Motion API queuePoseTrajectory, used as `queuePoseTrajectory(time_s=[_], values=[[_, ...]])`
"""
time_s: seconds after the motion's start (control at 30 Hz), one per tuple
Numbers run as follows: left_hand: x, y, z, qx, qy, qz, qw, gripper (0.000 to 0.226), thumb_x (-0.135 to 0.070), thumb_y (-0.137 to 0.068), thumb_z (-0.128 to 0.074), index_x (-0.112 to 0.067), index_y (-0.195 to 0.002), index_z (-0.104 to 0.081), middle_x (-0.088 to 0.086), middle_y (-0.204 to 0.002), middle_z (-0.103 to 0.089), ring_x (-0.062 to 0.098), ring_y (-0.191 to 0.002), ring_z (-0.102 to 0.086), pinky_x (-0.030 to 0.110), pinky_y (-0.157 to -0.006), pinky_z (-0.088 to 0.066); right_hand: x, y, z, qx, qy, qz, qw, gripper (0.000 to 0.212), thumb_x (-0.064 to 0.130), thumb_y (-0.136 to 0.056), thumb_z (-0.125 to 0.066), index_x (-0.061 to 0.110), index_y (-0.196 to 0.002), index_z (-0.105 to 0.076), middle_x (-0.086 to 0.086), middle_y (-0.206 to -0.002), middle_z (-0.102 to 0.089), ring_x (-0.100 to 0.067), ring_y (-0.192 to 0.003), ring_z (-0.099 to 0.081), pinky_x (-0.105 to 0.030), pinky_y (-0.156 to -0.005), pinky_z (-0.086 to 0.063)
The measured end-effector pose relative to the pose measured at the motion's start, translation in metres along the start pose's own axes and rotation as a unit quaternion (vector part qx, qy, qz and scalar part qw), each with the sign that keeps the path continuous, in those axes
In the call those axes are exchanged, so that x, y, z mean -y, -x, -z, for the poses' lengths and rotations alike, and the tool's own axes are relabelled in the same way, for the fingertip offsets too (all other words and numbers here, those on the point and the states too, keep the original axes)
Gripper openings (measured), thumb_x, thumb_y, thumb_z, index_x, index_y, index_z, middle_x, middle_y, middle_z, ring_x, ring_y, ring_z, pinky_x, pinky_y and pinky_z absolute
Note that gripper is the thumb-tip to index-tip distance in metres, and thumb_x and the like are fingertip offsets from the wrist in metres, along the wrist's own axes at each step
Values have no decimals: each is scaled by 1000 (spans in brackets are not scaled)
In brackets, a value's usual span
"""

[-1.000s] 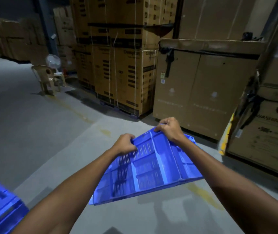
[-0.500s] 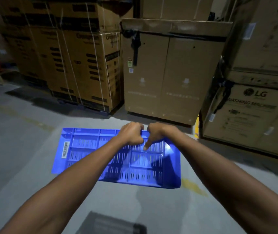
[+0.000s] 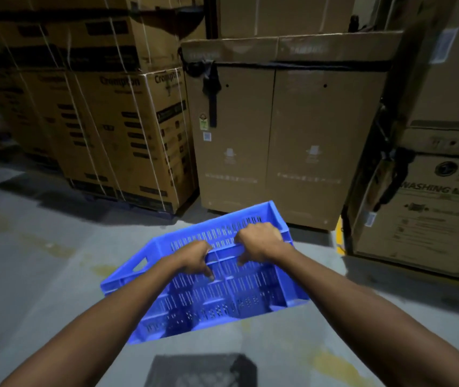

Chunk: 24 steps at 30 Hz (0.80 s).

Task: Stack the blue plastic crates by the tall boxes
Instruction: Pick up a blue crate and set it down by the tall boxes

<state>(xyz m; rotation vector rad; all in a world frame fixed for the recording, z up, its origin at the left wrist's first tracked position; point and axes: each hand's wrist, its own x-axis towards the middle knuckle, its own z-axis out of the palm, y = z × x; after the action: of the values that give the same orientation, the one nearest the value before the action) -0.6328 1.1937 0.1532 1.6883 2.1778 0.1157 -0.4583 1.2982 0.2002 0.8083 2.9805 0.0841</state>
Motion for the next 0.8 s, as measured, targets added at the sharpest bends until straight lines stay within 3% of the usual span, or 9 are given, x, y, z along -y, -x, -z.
queuePoseTrajectory(time_s=[0.23,0.37,0.53,0.63,0.8], values=[[-4,-127,42,-64,-112,-17,992,30,-34,-73,-79,-13,-90,-64,14,-103,-67,33,-99,-62,35,-70,-45,-88,-92,-7,60,-5,-56,997,39,42,-76,-73,20,-107,-63,-11,-113,-65,-33,-106,-62,-41,-83,-47],[4,-196,54,-92,-172,-27,980,21,-32,-79,-70,-17,-92,-63,11,-106,-67,33,-101,-61,37,-74,-46,-131,-144,-27,75,-29,-102,992,40,32,-81,-68,14,-115,-59,-12,-121,-61,-33,-111,-60,-44,-89,-47],[35,-290,58,-127,-192,-14,973,21,-35,-87,-62,-16,-98,-61,12,-107,-66,35,-105,-61,37,-78,-46,-166,-224,-57,15,-17,-124,992,19,18,-86,-57,17,-104,-63,-11,-110,-66,-34,-102,-63,-40,-80,-49],[64,-359,65,-129,-190,-22,973,17,-34,-90,-60,-17,-89,-58,11,-96,-68,35,-96,-64,37,-72,-47,-188,-284,-73,-6,-2,-138,990,26,8,-86,-50,19,-104,-64,-10,-109,-67,-34,-101,-63,-37,-76,-47],[108,-470,80,-85,-203,-36,975,3,-20,-88,-57,-17,-89,-58,11,-89,-68,36,-89,-65,36,-65,-44,-224,-385,-104,7,-17,-159,987,23,9,-88,-46,20,-102,-61,-9,-105,-68,-33,-97,-64,-35,-66,-39]])
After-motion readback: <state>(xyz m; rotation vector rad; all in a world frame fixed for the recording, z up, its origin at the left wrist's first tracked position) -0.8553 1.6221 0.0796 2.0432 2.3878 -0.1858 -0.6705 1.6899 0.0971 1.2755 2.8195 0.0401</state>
